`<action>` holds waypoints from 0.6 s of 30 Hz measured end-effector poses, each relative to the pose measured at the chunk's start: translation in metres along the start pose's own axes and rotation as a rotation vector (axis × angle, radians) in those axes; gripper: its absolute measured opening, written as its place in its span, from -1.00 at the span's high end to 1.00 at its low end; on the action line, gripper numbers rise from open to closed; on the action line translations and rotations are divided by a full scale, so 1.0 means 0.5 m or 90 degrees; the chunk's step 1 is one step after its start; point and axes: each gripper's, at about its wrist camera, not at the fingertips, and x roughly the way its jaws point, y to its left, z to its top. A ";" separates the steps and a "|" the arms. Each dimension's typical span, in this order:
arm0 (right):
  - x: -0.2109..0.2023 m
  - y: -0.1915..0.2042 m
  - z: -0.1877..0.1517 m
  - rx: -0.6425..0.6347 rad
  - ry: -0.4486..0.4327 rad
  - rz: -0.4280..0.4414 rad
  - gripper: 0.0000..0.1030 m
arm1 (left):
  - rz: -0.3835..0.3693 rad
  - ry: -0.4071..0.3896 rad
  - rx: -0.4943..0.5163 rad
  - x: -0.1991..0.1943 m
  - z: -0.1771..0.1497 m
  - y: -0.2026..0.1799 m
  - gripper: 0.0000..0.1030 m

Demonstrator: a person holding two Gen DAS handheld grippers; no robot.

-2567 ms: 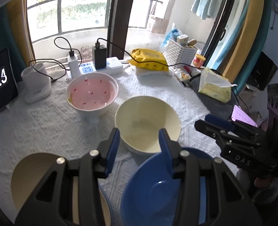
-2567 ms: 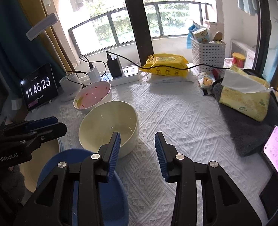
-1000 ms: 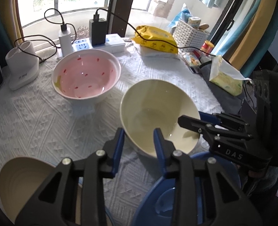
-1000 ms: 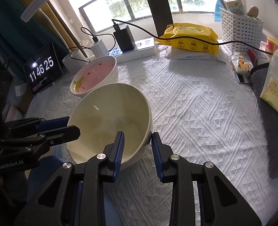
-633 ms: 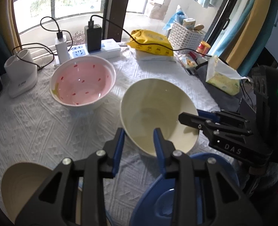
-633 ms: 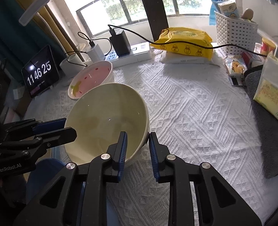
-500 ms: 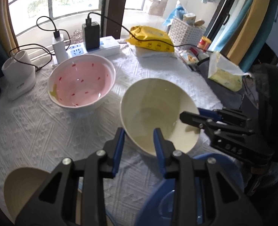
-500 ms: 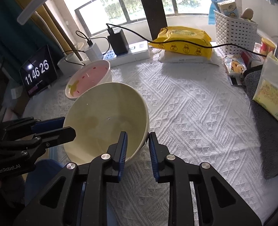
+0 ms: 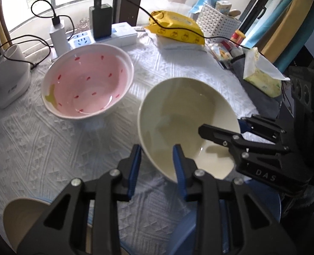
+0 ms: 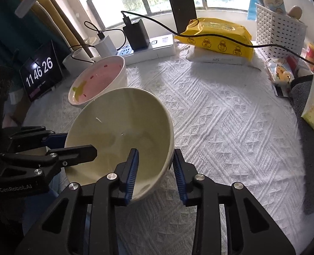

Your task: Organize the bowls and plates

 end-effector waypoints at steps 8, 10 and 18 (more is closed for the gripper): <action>-0.018 -0.012 0.002 0.016 -0.011 -0.011 0.55 | 0.011 -0.028 0.011 -0.022 0.006 -0.014 0.45; -0.027 -0.007 0.004 0.013 -0.020 -0.018 0.55 | 0.014 -0.037 0.010 -0.030 0.009 -0.018 0.45; -0.067 0.001 0.021 0.012 -0.058 -0.028 0.56 | 0.016 -0.088 0.017 -0.079 0.015 -0.034 0.45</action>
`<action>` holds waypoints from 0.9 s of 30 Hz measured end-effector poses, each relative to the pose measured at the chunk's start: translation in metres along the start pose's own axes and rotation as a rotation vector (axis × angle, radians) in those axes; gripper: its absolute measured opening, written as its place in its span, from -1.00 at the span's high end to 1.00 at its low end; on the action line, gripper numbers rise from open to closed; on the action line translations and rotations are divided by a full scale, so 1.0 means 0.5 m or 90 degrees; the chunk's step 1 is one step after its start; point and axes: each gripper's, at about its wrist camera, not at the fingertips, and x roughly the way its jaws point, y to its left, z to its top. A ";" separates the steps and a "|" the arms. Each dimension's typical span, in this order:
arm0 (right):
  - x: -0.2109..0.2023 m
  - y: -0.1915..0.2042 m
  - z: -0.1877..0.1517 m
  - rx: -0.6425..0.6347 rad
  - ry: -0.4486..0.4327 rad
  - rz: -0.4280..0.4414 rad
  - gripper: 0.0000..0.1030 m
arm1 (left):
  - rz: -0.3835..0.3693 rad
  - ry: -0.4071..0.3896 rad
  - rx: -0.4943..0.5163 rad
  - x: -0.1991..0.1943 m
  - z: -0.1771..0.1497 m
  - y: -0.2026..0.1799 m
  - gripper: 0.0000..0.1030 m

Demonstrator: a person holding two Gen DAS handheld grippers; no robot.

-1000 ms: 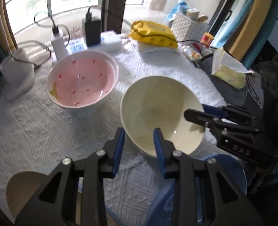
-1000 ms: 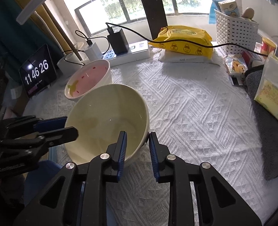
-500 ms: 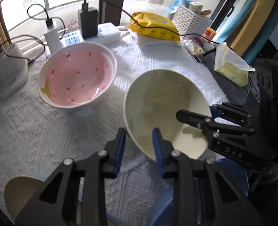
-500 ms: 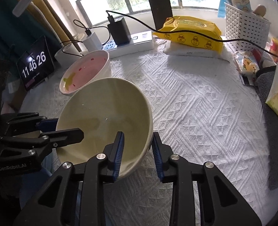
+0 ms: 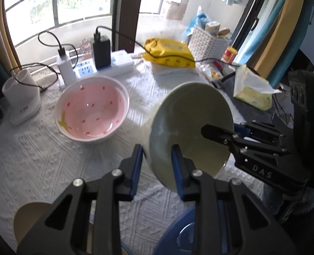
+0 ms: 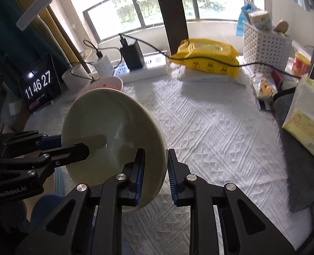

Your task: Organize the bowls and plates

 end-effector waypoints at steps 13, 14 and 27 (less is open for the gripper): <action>-0.077 0.028 0.036 -0.012 -0.066 -0.009 0.56 | 0.005 -0.067 0.006 -0.078 0.016 -0.016 0.45; -0.082 0.032 0.037 -0.013 -0.068 -0.010 0.56 | 0.004 -0.069 0.006 -0.083 0.015 -0.016 0.45; -0.136 0.073 0.023 -0.025 -0.078 -0.017 0.56 | 0.002 -0.099 0.008 -0.148 -0.013 -0.022 0.45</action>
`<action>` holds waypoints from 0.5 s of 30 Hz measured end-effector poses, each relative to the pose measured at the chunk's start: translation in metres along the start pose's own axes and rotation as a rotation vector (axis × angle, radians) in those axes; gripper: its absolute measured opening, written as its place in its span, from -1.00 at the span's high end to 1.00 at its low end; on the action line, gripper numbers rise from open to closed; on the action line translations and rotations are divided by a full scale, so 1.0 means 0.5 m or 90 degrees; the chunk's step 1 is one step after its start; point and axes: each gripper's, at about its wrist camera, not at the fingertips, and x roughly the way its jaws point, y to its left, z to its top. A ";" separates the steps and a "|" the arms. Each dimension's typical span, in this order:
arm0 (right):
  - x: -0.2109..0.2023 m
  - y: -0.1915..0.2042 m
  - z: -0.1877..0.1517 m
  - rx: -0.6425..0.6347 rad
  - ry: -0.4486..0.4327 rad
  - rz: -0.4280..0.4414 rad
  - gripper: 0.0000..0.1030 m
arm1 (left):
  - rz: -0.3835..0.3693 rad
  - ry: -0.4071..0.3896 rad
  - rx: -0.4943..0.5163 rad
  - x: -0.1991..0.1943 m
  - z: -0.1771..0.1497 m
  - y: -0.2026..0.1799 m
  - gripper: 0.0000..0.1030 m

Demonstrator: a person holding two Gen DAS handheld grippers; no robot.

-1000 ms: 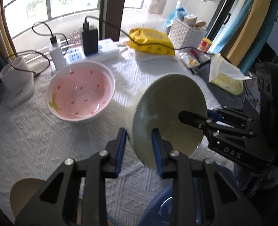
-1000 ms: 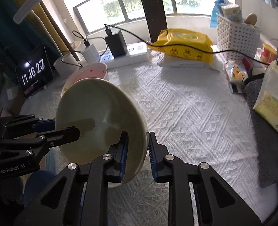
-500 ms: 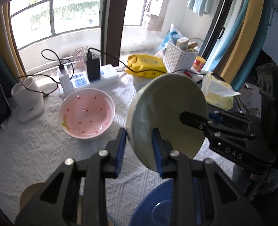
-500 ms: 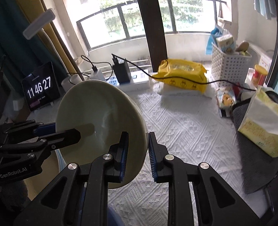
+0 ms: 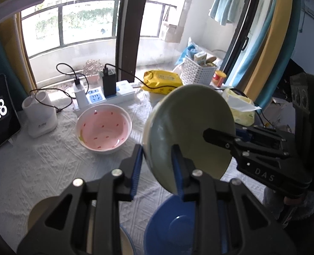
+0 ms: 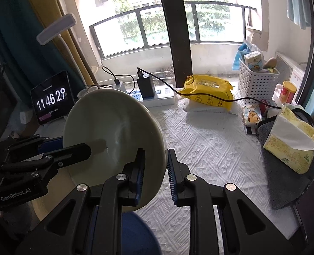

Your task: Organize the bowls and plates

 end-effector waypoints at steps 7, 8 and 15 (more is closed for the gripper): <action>-0.034 0.028 -0.011 -0.007 -0.008 -0.002 0.56 | -0.003 -0.017 -0.001 -0.042 -0.018 -0.001 0.45; -0.040 0.033 -0.014 -0.007 -0.010 -0.002 0.56 | -0.003 -0.018 -0.001 -0.047 -0.021 -0.001 0.45; -0.069 0.057 -0.031 -0.010 -0.014 -0.004 0.56 | -0.008 -0.031 -0.002 -0.077 -0.036 0.001 0.45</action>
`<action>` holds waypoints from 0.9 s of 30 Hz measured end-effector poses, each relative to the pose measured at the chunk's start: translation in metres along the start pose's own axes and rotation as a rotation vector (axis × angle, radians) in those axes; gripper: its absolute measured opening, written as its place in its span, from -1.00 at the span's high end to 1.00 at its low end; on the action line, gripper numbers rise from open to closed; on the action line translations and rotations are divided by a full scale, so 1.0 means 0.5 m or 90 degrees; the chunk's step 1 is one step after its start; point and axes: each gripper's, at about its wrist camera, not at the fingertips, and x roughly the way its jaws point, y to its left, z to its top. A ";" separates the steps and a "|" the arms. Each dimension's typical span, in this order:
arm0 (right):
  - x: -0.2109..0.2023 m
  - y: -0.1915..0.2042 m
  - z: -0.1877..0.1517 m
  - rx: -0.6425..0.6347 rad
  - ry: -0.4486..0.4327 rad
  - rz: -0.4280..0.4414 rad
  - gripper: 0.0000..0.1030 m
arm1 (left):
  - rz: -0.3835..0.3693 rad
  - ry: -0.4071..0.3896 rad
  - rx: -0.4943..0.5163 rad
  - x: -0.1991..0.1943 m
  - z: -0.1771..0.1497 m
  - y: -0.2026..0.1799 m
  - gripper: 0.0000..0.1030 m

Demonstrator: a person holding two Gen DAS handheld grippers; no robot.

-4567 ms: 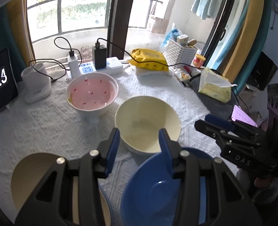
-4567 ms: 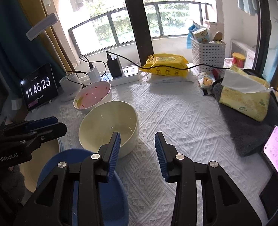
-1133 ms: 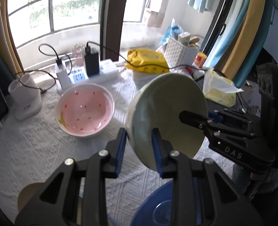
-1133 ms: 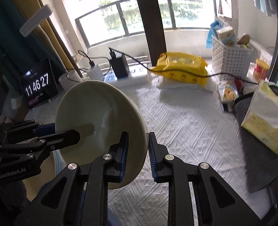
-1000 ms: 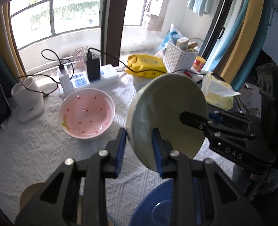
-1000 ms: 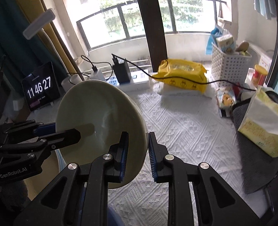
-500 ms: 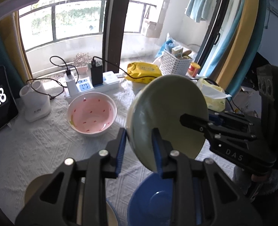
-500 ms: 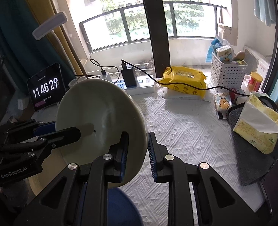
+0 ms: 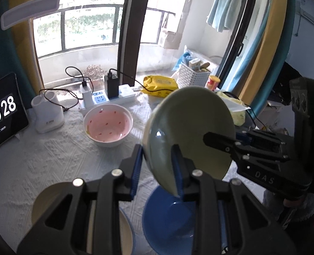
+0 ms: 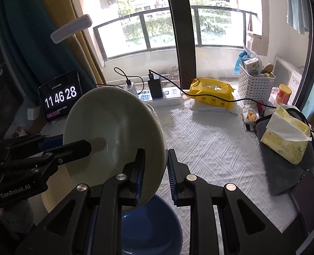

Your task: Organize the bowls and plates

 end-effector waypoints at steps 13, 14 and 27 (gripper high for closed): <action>-0.045 0.017 -0.037 0.009 -0.004 -0.011 0.56 | -0.019 -0.002 0.014 -0.028 -0.032 -0.013 0.45; -0.048 0.017 -0.042 0.011 -0.003 -0.012 0.56 | -0.021 0.000 0.015 -0.029 -0.036 -0.015 0.45; -0.069 0.023 -0.113 0.041 0.020 -0.022 0.56 | -0.038 0.027 0.023 -0.040 -0.095 -0.034 0.45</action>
